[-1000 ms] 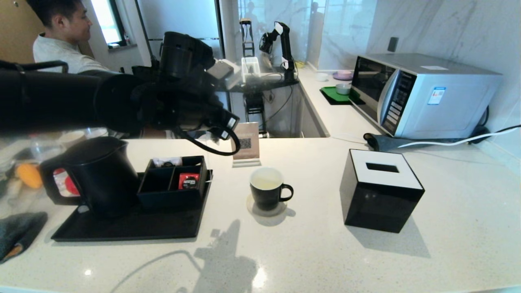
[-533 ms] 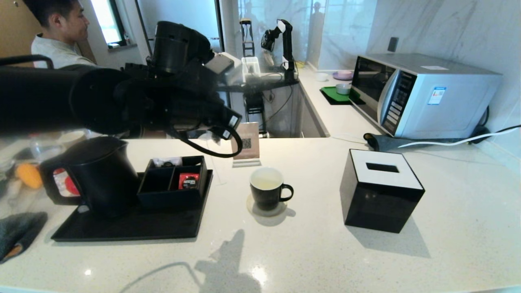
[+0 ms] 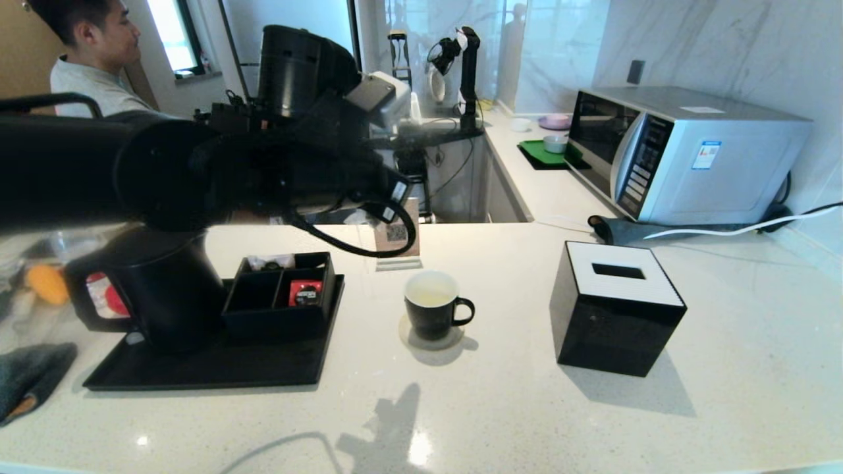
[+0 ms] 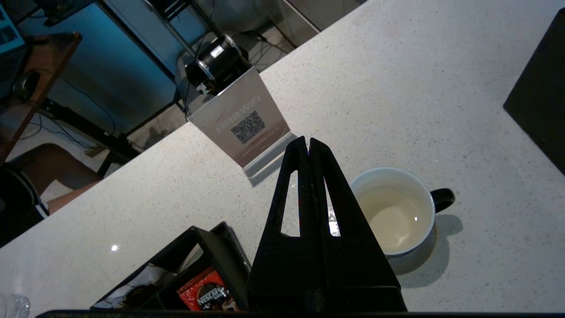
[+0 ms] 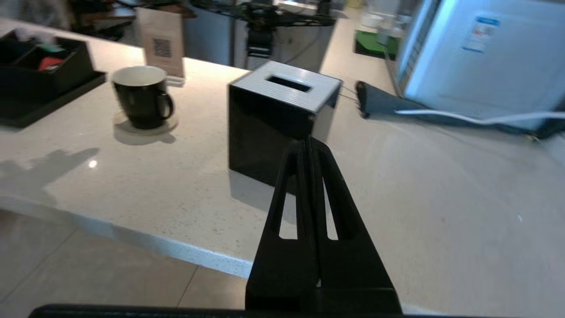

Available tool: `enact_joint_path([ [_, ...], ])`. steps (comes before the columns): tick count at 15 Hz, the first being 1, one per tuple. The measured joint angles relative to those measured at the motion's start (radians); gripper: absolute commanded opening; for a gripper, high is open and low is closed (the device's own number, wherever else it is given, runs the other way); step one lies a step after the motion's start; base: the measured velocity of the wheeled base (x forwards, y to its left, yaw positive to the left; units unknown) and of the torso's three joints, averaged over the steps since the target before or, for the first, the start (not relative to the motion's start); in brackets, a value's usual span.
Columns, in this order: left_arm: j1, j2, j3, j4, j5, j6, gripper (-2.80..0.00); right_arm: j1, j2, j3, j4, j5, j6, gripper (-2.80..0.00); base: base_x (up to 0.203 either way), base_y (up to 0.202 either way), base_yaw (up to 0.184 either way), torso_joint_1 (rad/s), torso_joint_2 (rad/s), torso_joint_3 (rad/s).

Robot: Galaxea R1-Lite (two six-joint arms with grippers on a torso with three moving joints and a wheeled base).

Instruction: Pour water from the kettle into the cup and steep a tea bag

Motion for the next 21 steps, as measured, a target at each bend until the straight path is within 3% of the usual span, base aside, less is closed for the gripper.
enact_joint_path([
  [6, -0.031, -0.013, 0.038, -0.013, 0.0, 0.0, -2.8, 0.004, 0.335, -0.119, -0.188, 0.164, -0.023, -2.8, 0.0, 0.0, 0.0, 0.0, 0.0, 0.0],
  [13, -0.043, -0.005, 0.036, -0.039, 0.011, 0.003, -2.8, 0.01, 0.823, -0.148, -0.557, 0.428, -0.027, -2.8, 0.0, 0.0, 0.0, 0.0, 0.0, 0.0],
  [15, -0.057, 0.008, 0.037, -0.095, 0.035, 0.003, -2.8, 0.038, 0.934, -0.149, -0.64, 0.477, -0.027, -2.8, 0.0, 0.0, 0.0, 0.0, 0.0, 0.0],
  [18, -0.077, 0.027, 0.036, -0.134, 0.043, 0.006, -2.8, 0.14, 1.066, -0.15, -0.735, 0.49, -0.024, -2.8, 0.0, 0.0, 0.0, 0.0, 0.0, 0.0],
  [19, -0.08, 0.031, 0.034, -0.136, 0.044, 0.006, -2.8, 0.169, 1.108, -0.152, -0.766, 0.491, -0.025, 0.0, 0.0, 0.0, 0.0, 0.0, 0.0, 0.0],
  [21, -0.082, 0.036, 0.034, -0.137, 0.049, 0.006, -2.8, 0.215, 1.193, -0.154, -0.847, 0.492, -0.023, 0.0, 0.0, 0.0, 0.0, 0.0, 0.0, 0.0],
])
